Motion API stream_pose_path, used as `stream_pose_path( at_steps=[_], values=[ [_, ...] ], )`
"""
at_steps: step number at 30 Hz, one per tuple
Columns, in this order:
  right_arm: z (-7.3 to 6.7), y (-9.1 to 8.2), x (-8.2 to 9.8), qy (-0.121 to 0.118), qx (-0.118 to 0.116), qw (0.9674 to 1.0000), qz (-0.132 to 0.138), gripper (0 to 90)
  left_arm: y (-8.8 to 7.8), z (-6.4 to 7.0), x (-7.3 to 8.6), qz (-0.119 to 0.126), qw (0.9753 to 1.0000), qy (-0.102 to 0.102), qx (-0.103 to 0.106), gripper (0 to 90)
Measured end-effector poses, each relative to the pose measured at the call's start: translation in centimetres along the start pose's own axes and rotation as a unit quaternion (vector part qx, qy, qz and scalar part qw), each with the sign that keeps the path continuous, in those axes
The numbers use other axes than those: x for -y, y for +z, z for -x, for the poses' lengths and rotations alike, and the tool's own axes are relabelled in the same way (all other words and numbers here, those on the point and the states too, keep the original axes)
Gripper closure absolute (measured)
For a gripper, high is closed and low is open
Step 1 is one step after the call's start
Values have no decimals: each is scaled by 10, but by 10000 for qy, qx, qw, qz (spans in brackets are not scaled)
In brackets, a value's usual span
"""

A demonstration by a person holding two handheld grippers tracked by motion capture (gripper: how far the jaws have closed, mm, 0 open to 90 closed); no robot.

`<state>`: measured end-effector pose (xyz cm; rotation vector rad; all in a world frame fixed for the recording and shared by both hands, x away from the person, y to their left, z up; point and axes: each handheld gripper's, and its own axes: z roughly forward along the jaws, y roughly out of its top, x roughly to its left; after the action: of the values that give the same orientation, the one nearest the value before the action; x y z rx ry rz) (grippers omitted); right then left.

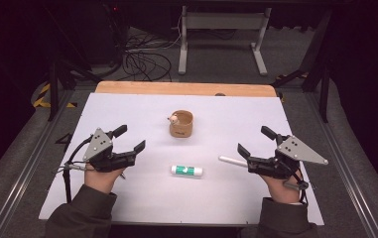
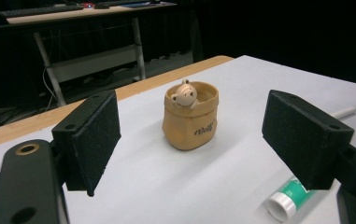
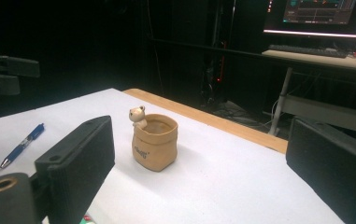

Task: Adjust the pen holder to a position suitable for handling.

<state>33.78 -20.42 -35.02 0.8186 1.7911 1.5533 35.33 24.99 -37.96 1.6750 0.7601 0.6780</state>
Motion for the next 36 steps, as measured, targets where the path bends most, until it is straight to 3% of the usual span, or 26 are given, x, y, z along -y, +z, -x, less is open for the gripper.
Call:
stream_pose_path(
  at_steps=[12,22,31,34,36],
  values=[
    [0,1,0,-4,29,10000,-13,94,28,5,-9,-65,9998,-92,143,206],
    [2,-2,-1,51,58,10000,28,95,56,8,-17,-162,9998,-17,87,206],
    [-2,0,-2,4,-7,10000,38,98,86,5,-14,-279,9995,-115,13,205],
    [-2,0,-3,-21,7,10000,42,98,95,0,-13,-275,9992,-290,-6,205],
    [-2,-1,-3,-2,8,10000,54,97,101,-2,-12,-344,9991,-239,-80,206]
  ],
)
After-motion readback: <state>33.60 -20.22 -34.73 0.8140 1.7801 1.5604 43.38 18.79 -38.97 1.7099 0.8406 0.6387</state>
